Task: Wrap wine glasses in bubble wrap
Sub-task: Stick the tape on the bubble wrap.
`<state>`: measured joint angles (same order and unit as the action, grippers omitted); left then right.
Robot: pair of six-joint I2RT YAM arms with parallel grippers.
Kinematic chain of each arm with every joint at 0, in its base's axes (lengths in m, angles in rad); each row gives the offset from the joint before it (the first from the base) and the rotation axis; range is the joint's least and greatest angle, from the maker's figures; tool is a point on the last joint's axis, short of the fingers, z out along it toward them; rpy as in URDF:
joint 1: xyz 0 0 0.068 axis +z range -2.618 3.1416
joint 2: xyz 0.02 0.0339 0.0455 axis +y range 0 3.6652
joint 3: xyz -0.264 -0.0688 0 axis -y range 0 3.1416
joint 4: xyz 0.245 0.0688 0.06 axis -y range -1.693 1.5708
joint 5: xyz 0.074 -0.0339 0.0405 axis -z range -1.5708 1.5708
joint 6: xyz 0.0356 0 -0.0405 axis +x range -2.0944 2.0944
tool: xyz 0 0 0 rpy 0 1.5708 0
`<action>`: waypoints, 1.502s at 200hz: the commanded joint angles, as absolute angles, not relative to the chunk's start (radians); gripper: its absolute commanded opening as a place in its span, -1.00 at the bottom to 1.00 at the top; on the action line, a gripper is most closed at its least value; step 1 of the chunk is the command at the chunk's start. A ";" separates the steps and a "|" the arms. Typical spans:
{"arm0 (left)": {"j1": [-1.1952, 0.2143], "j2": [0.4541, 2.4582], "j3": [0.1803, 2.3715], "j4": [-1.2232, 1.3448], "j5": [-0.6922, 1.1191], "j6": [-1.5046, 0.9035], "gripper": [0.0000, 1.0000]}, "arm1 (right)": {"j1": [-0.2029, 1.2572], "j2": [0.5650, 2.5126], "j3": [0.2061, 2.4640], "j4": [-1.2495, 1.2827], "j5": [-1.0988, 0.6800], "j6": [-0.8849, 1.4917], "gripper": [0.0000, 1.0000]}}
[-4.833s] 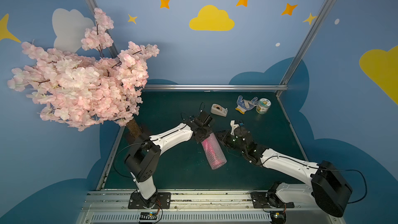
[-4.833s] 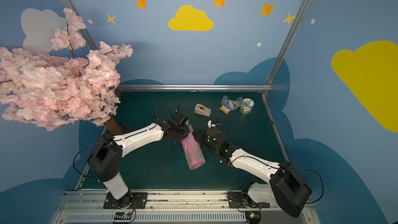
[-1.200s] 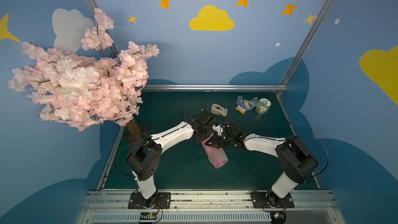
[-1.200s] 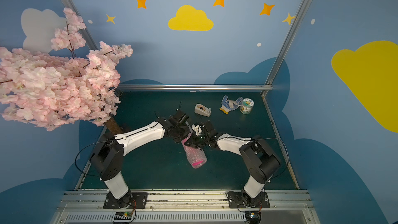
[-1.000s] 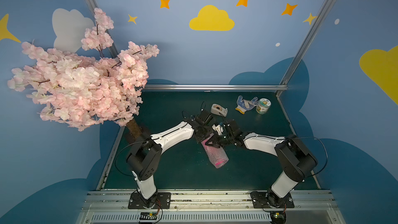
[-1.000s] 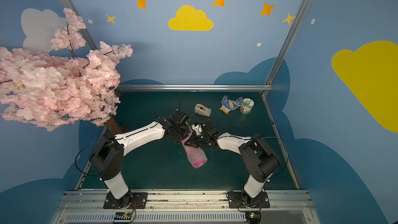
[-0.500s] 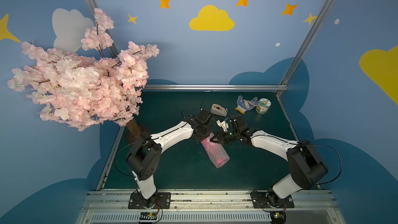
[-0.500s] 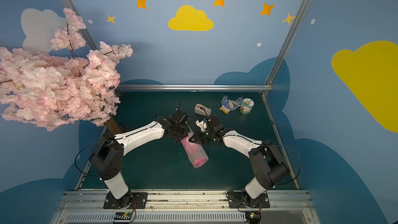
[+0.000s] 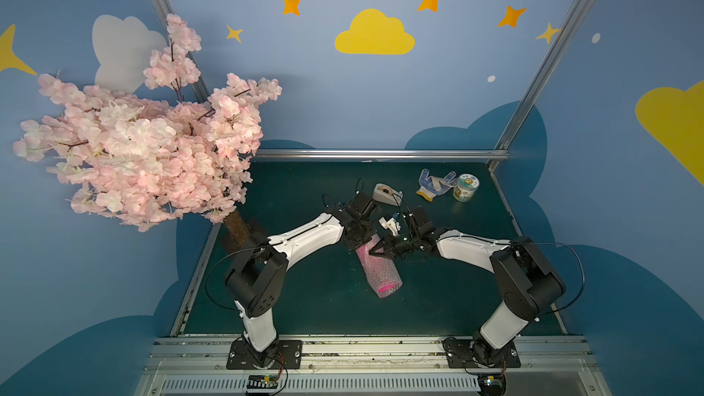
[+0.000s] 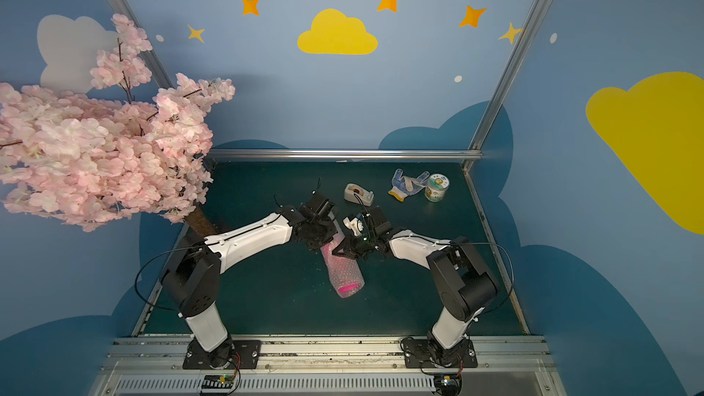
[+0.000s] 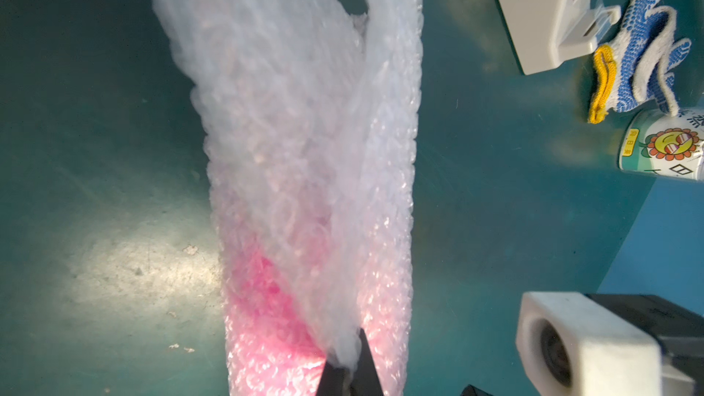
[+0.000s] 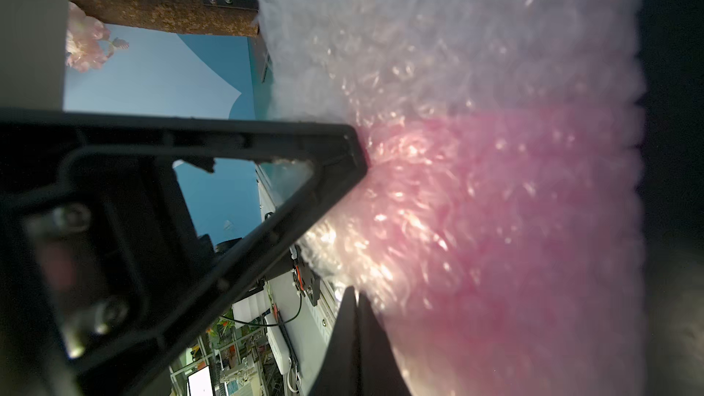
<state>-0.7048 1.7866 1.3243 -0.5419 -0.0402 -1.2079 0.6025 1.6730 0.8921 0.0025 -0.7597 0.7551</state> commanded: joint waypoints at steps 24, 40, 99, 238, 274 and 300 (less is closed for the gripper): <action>-0.701 1.815 1.331 -0.601 -0.043 -1.192 -0.95 | 0.610 1.592 0.904 -0.045 -0.776 0.735 -1.00; -0.701 1.813 1.331 -0.600 -0.043 -1.192 -0.95 | 0.631 1.613 0.917 -0.055 -0.781 0.720 -1.00; -0.701 1.804 1.331 -0.603 -0.044 -1.189 -0.95 | 0.661 1.714 0.897 -0.015 -0.768 0.731 -1.00; -0.696 1.802 1.336 -0.600 -0.046 -1.174 -0.95 | 0.592 1.673 0.933 -0.121 -0.790 0.667 -1.00; -0.696 1.791 1.337 -0.609 -0.056 -1.163 -0.65 | 0.555 1.566 0.969 -0.193 -0.781 0.664 -0.64; -0.695 1.776 1.367 -0.648 -0.076 -1.146 -0.30 | 0.528 1.543 1.013 -0.311 -0.755 0.603 -0.12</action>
<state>-0.7002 1.7859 1.3422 -0.5598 -0.0483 -1.1709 0.5499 1.5864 0.9531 -0.1955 -0.7734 0.6666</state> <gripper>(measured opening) 0.302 0.383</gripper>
